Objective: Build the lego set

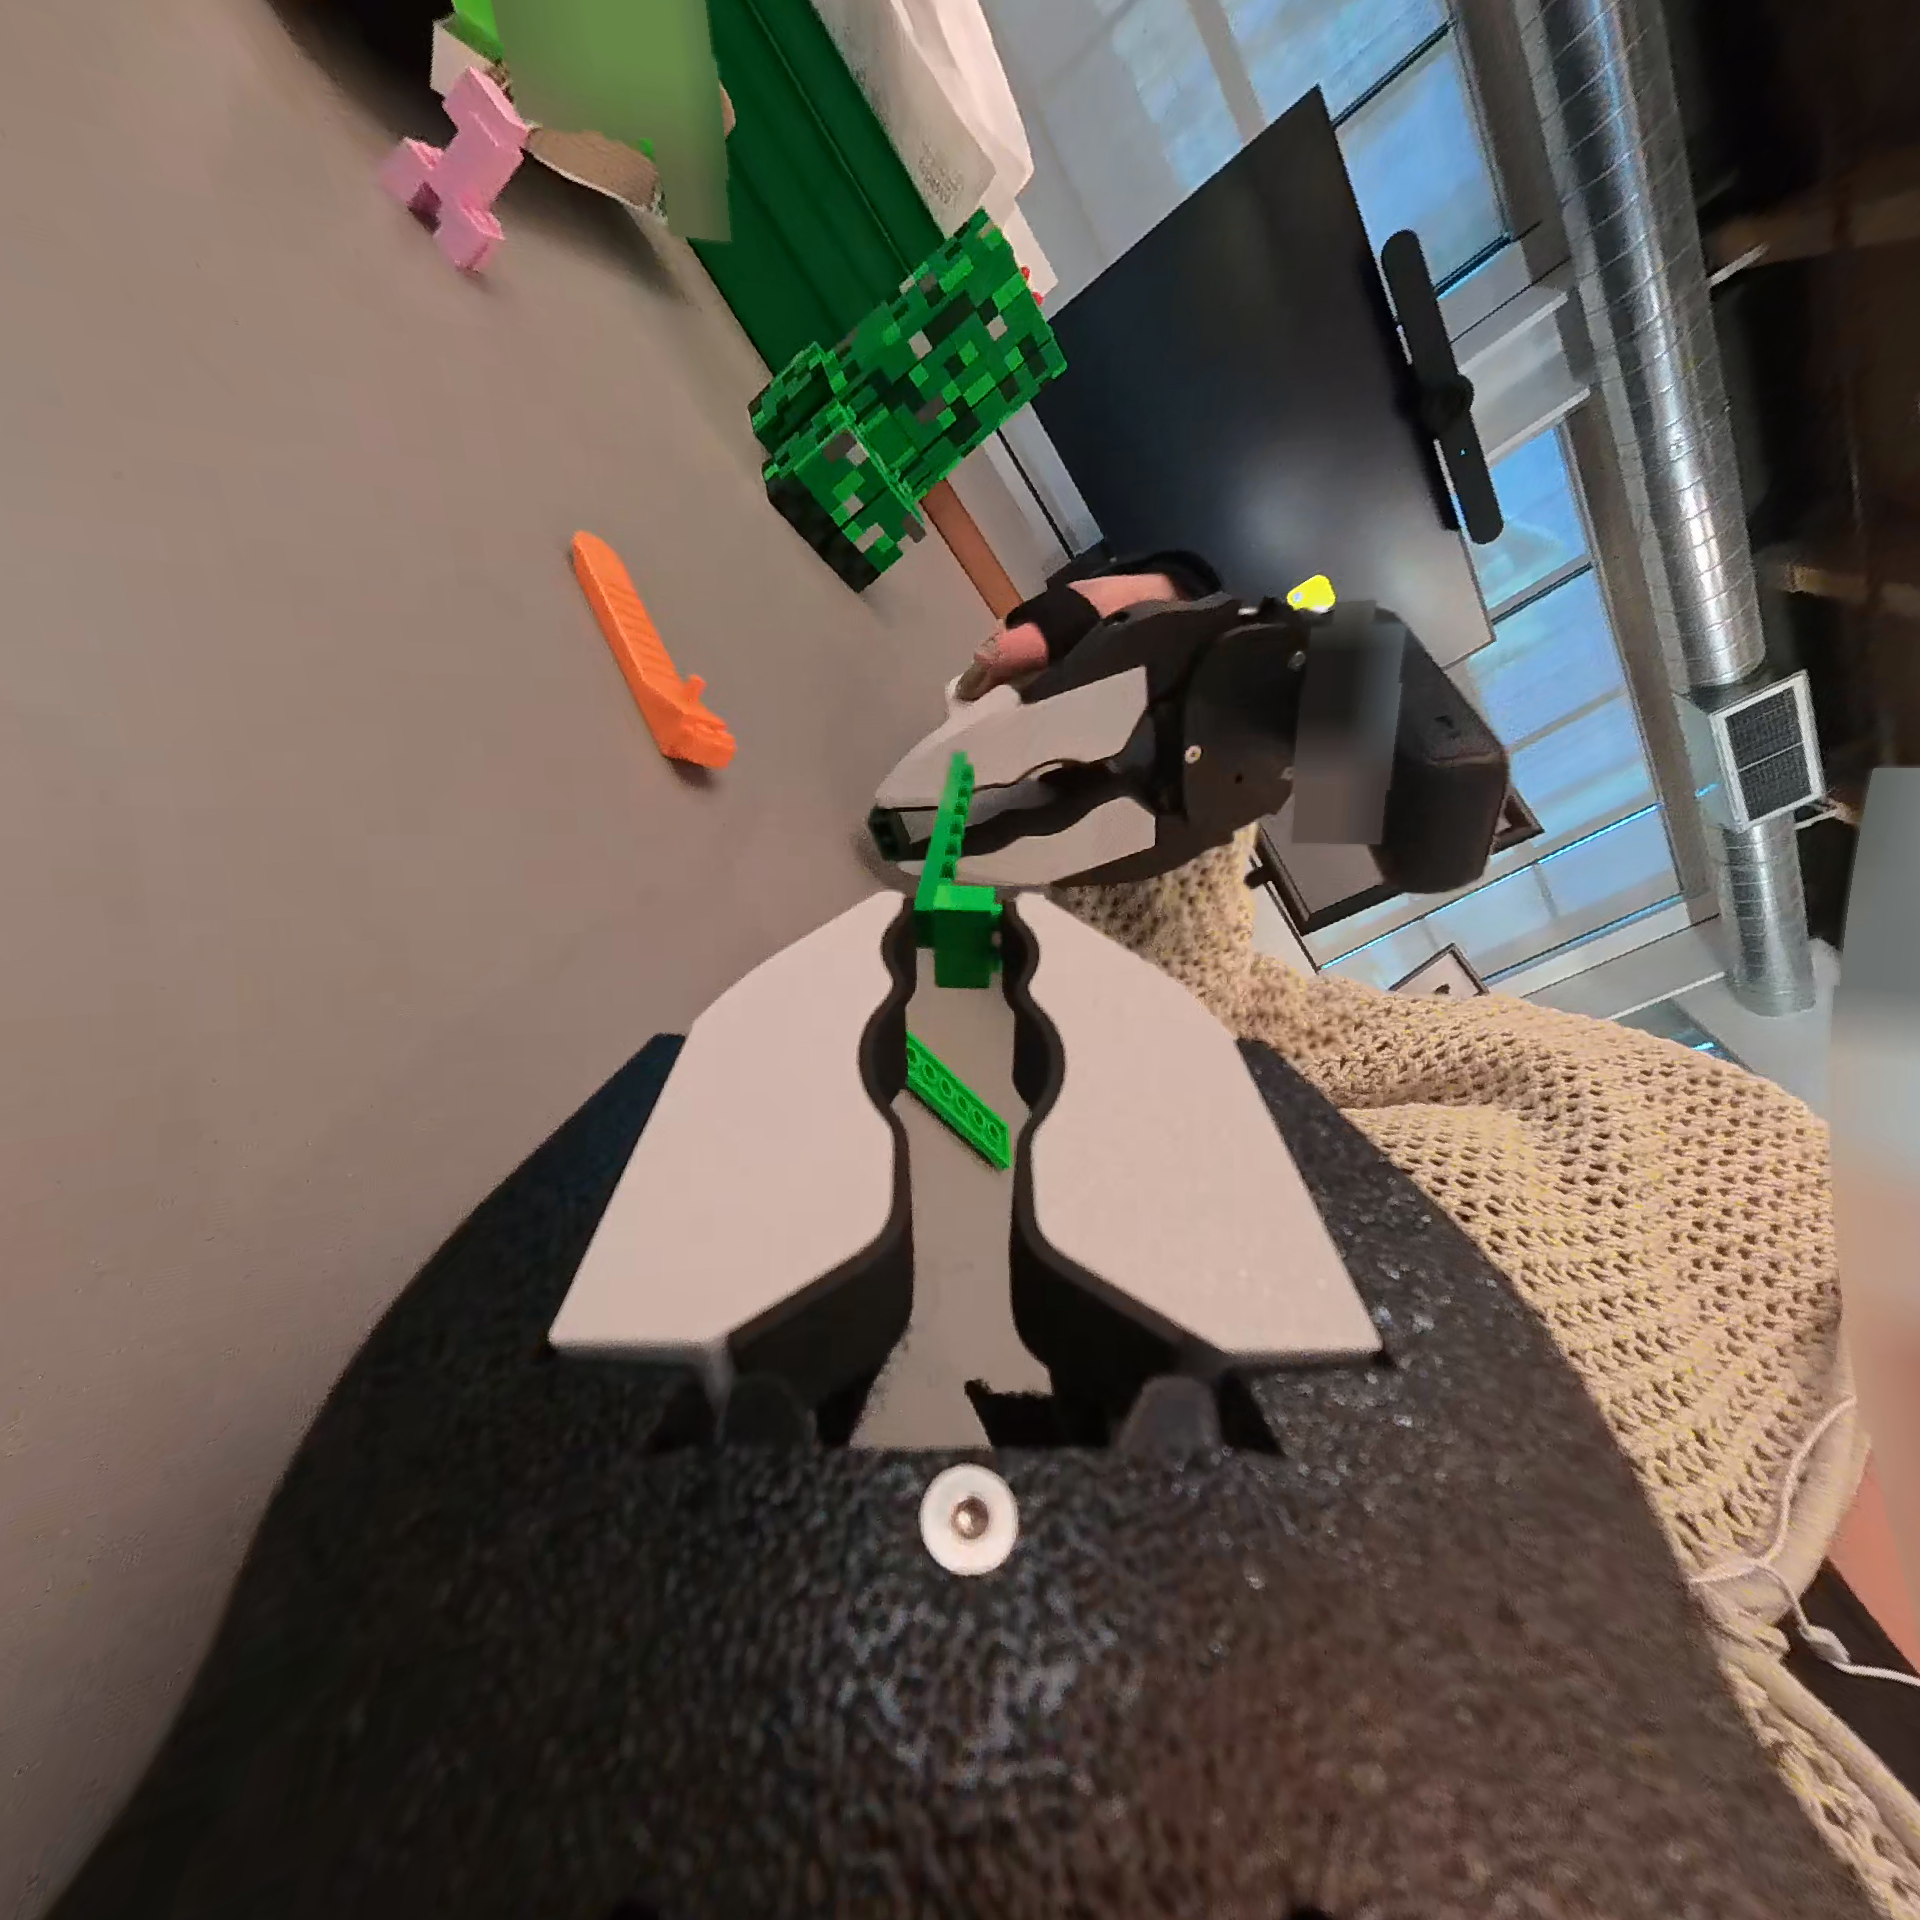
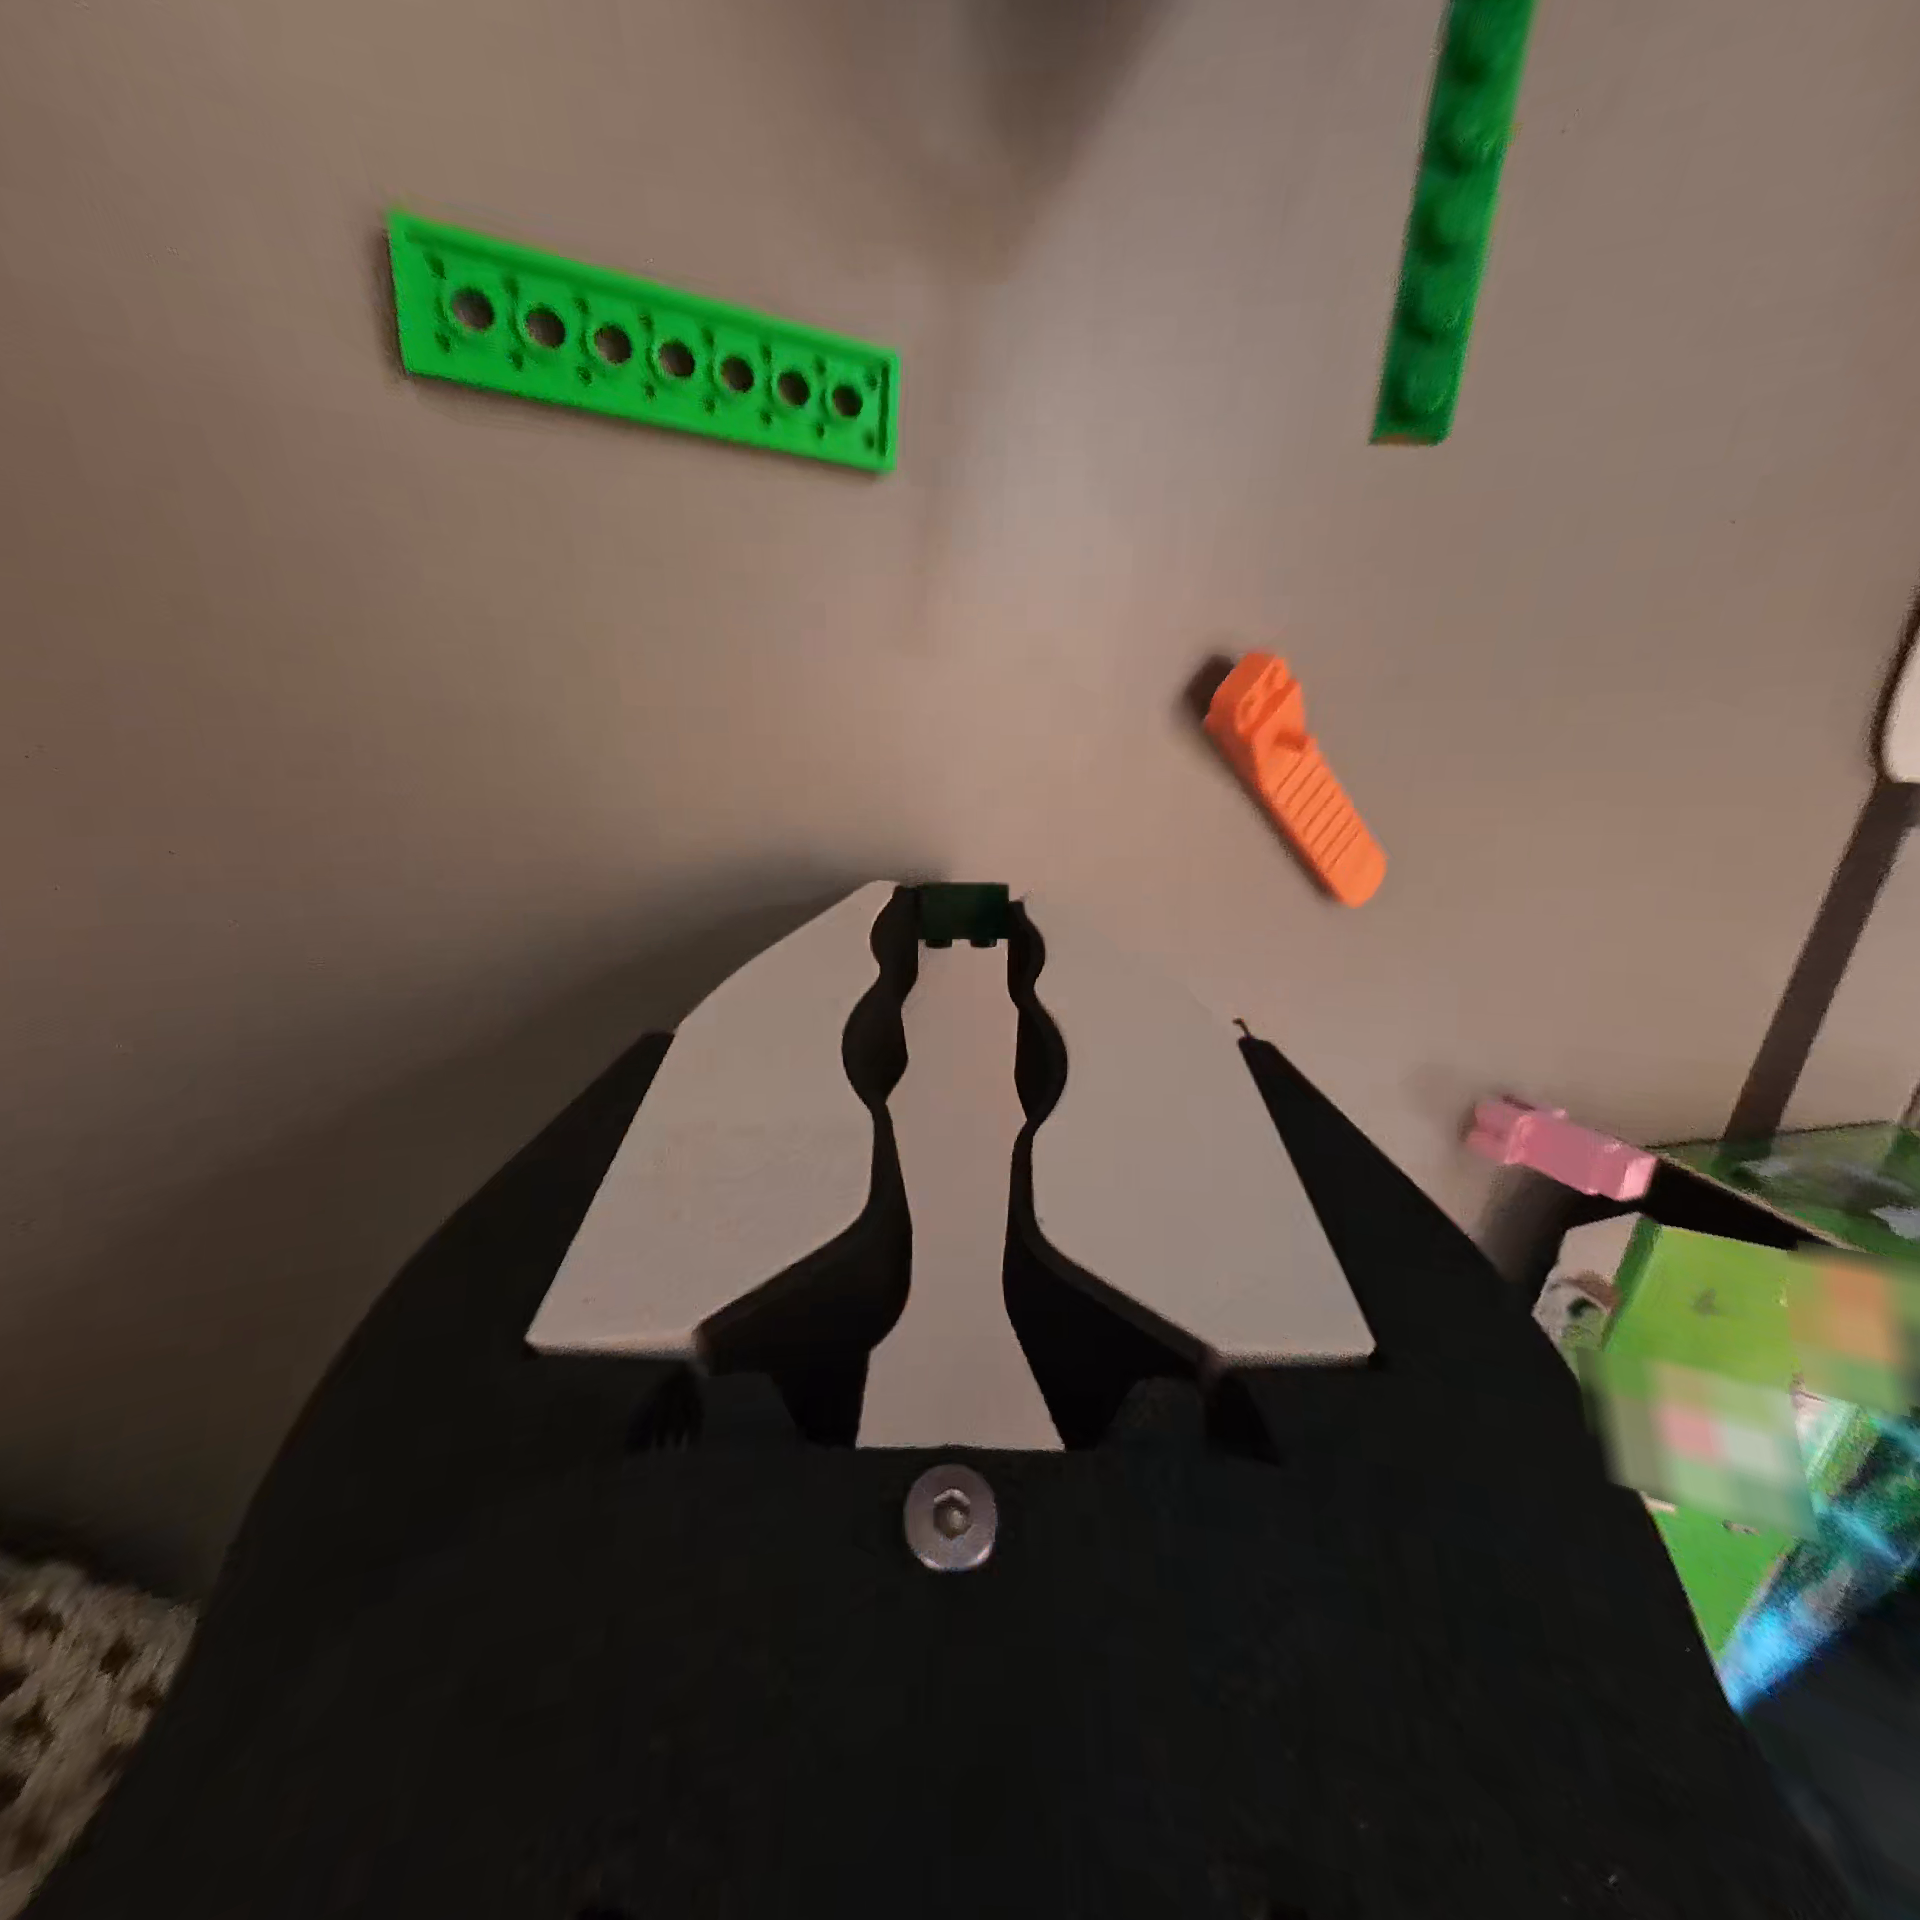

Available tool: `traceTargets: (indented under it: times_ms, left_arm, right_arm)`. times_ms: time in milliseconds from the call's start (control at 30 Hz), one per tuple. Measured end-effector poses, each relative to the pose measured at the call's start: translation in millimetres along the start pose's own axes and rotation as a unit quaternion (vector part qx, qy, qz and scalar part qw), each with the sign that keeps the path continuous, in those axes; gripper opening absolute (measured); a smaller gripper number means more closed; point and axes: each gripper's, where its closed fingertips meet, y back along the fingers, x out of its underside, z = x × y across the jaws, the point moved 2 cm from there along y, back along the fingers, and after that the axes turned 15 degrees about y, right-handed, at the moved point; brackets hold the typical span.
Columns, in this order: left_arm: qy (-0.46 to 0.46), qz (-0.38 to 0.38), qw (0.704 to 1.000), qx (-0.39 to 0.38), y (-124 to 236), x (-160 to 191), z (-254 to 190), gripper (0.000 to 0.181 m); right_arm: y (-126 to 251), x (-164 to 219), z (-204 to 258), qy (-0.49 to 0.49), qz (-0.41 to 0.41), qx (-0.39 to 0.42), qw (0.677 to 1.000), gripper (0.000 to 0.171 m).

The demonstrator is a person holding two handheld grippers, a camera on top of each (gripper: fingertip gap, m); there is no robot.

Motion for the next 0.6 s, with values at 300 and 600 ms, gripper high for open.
traceTargets:
  times_ms: [300,600]
  left_arm:
    - [-0.009,0.016,1.000,-0.005,-2,5,0,0.015]
    - [-0.007,0.020,1.000,0.000,-2,6,0,0.015]
  right_arm:
    - [-7,8,0,0.027,0.119,-0.127,0.984,0.019]
    - [11,4,-6,-0.159,-0.070,-0.026,0.985,0.034]
